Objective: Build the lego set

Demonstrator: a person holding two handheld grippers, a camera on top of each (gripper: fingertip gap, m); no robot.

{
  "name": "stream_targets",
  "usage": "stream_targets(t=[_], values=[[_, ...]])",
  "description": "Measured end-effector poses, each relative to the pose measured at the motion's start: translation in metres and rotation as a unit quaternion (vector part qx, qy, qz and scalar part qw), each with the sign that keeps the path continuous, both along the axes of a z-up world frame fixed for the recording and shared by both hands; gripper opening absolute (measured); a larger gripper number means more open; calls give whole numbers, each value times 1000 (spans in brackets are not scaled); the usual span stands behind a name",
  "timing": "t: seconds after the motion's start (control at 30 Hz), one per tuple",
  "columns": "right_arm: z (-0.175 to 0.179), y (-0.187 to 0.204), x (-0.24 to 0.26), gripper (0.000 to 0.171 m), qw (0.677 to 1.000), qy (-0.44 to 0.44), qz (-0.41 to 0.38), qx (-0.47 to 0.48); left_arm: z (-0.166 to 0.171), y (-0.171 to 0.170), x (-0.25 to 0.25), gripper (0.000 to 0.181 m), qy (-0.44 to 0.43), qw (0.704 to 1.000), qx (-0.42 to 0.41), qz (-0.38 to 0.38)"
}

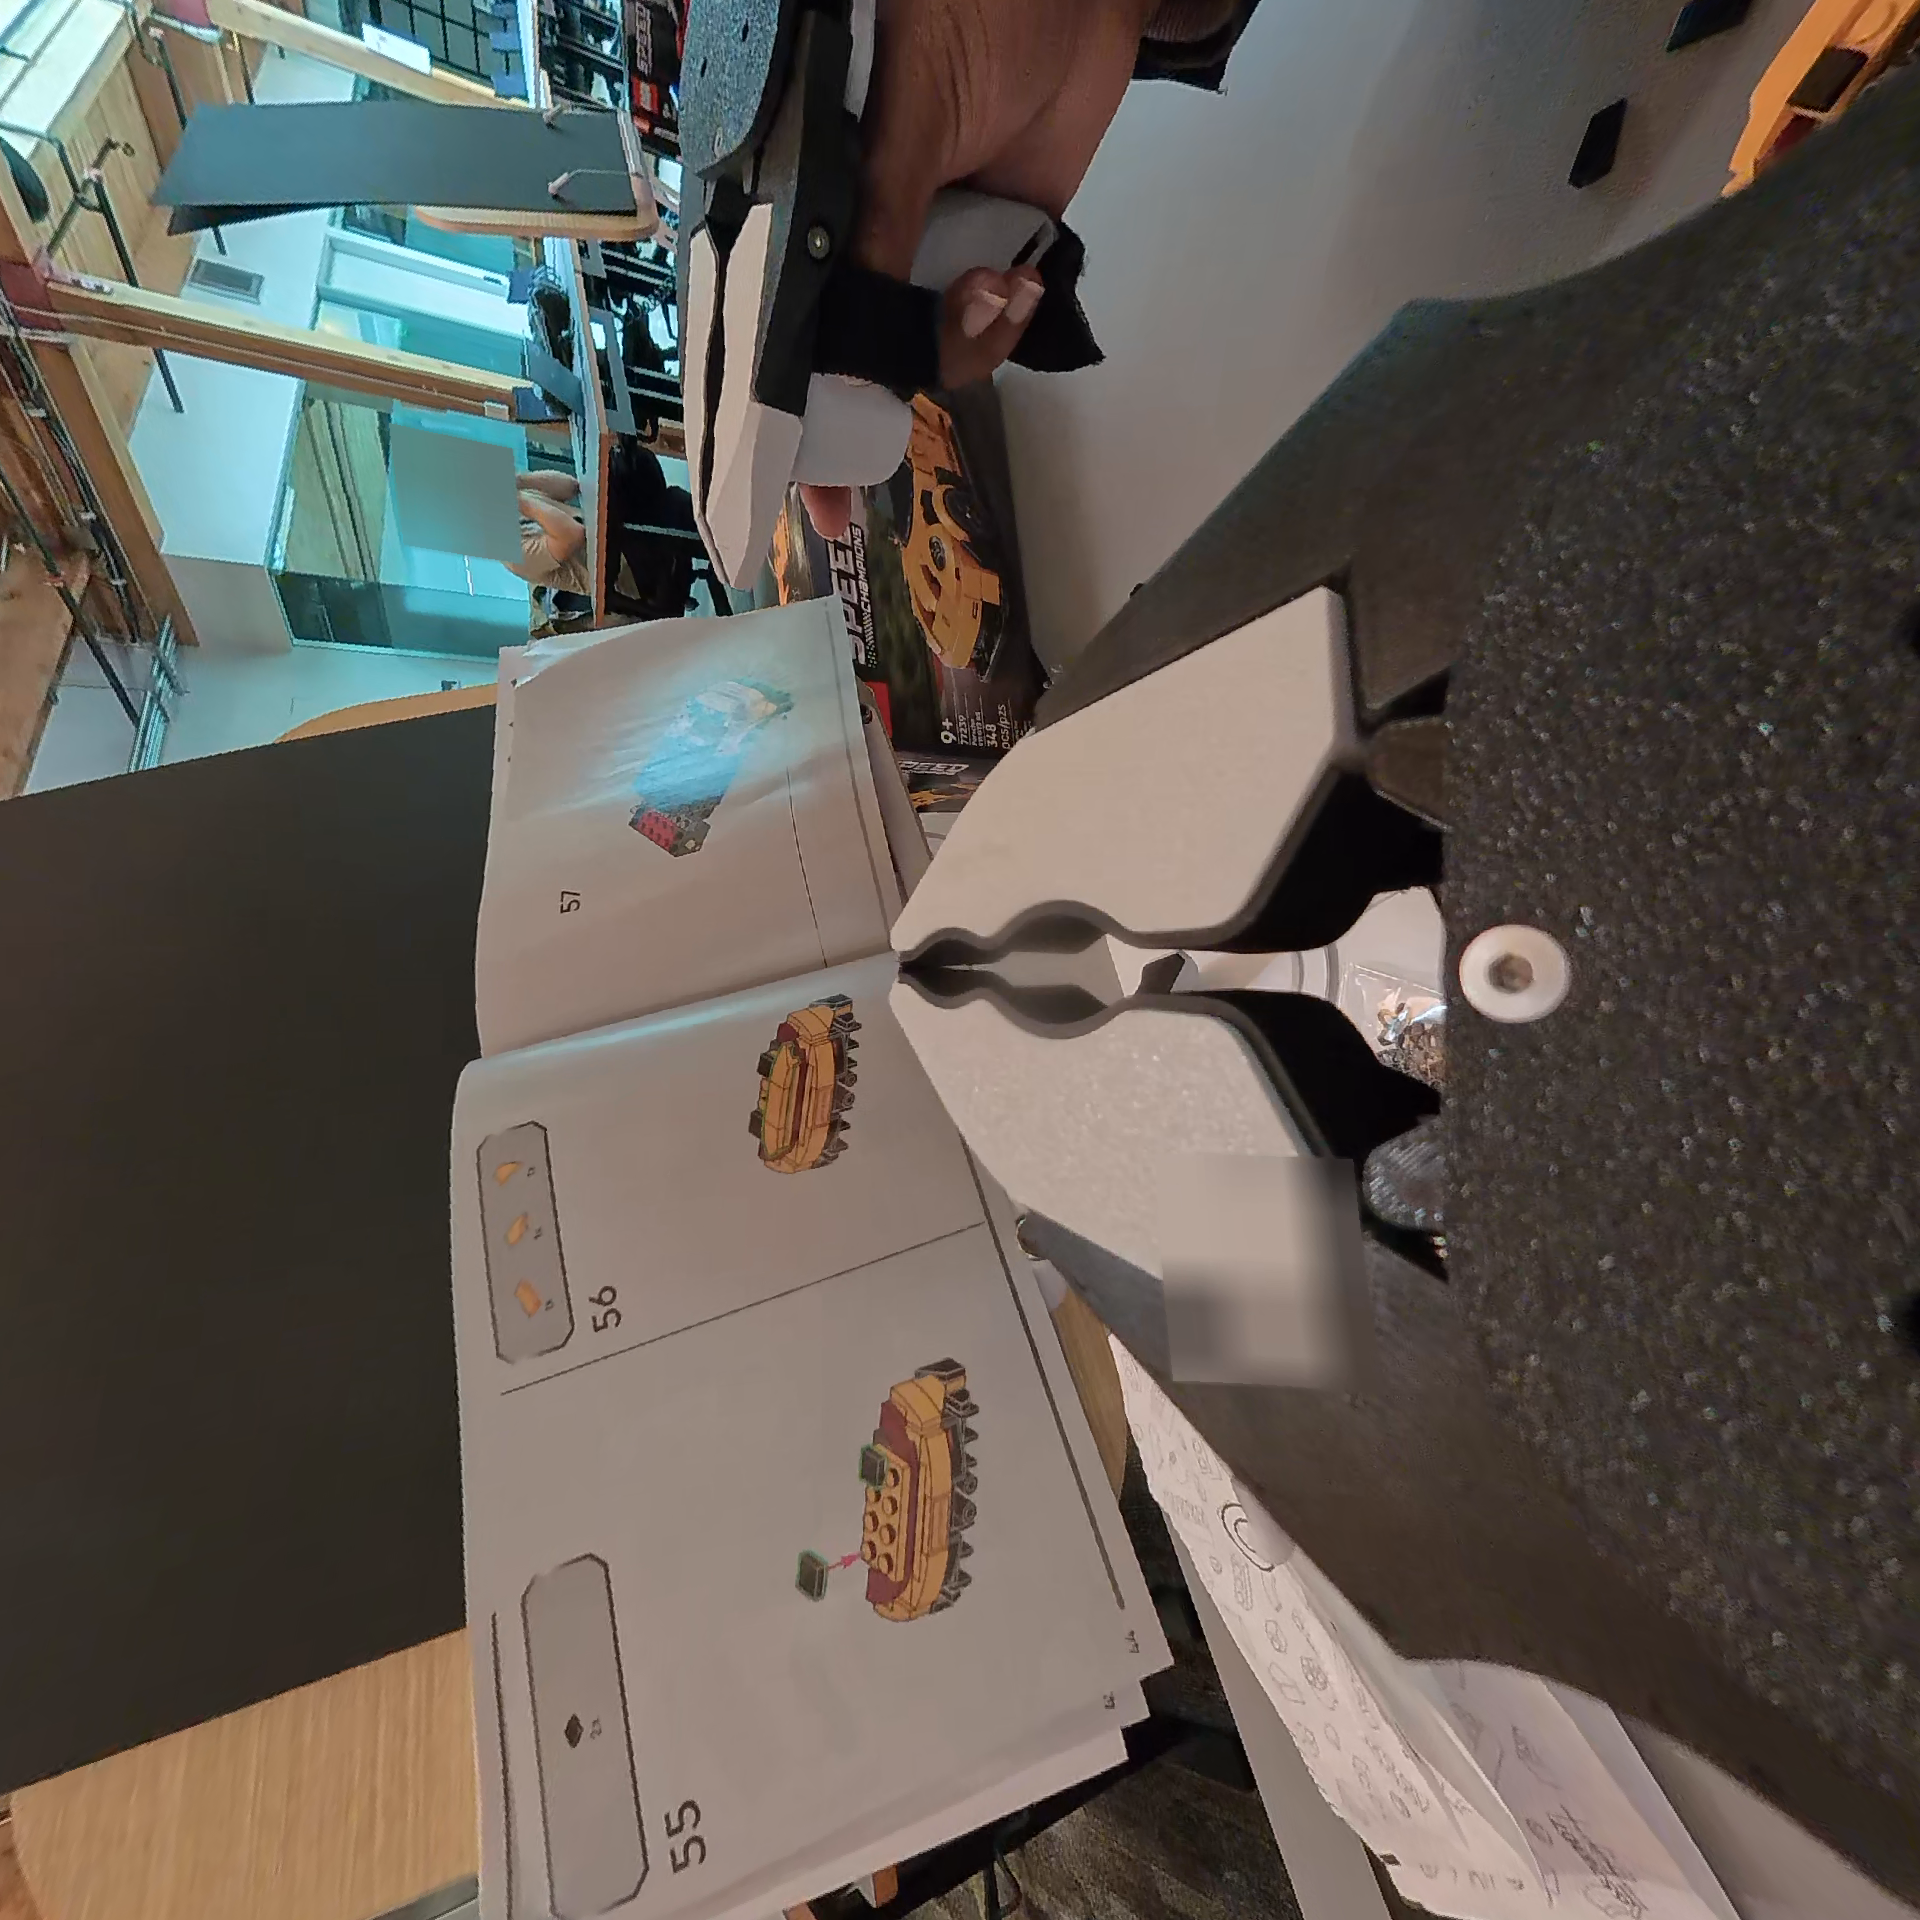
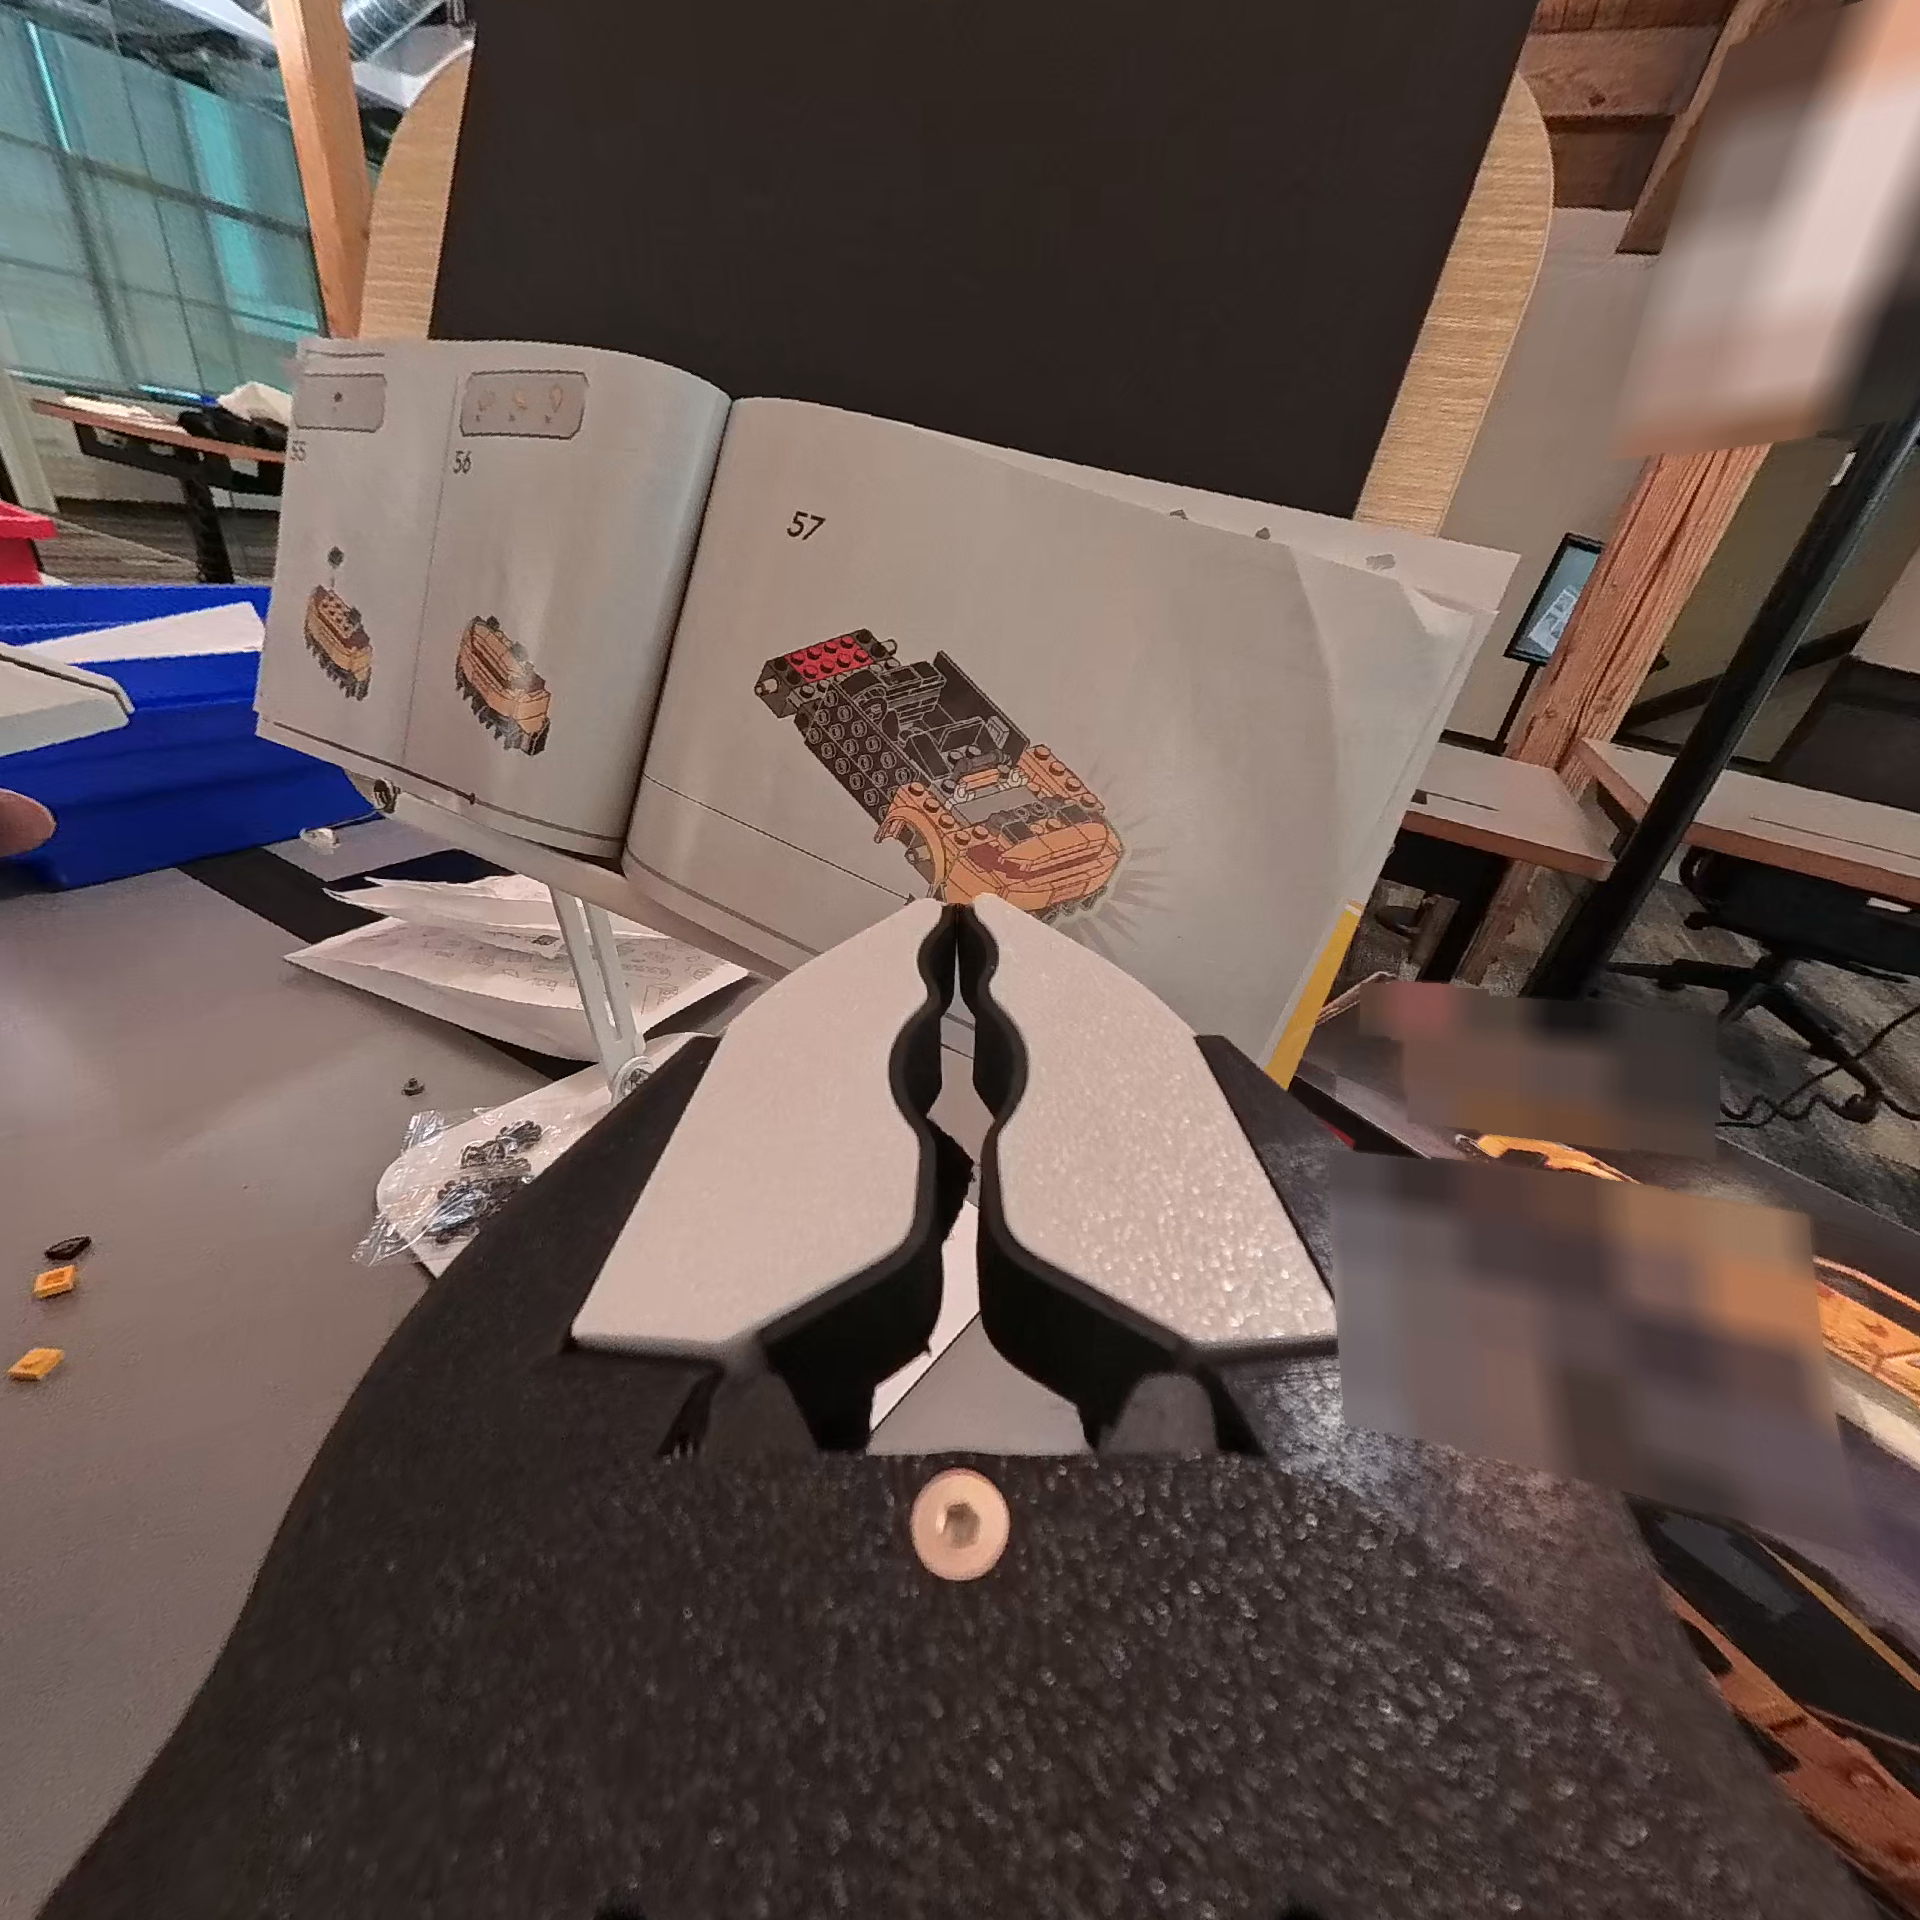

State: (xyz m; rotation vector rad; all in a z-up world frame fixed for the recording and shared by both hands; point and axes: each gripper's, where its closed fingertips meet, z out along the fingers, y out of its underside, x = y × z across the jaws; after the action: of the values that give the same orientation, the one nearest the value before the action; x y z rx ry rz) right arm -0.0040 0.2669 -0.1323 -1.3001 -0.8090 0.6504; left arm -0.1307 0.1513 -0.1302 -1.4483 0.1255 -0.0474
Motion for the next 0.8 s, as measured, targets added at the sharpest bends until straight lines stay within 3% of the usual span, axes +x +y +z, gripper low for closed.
stream_targets(t=[0.8], values=[[-5, -3, -3, 2, 1000, -7, 11, 0, -2, 1, 0, 0, 2, 1000, -3, -1]])
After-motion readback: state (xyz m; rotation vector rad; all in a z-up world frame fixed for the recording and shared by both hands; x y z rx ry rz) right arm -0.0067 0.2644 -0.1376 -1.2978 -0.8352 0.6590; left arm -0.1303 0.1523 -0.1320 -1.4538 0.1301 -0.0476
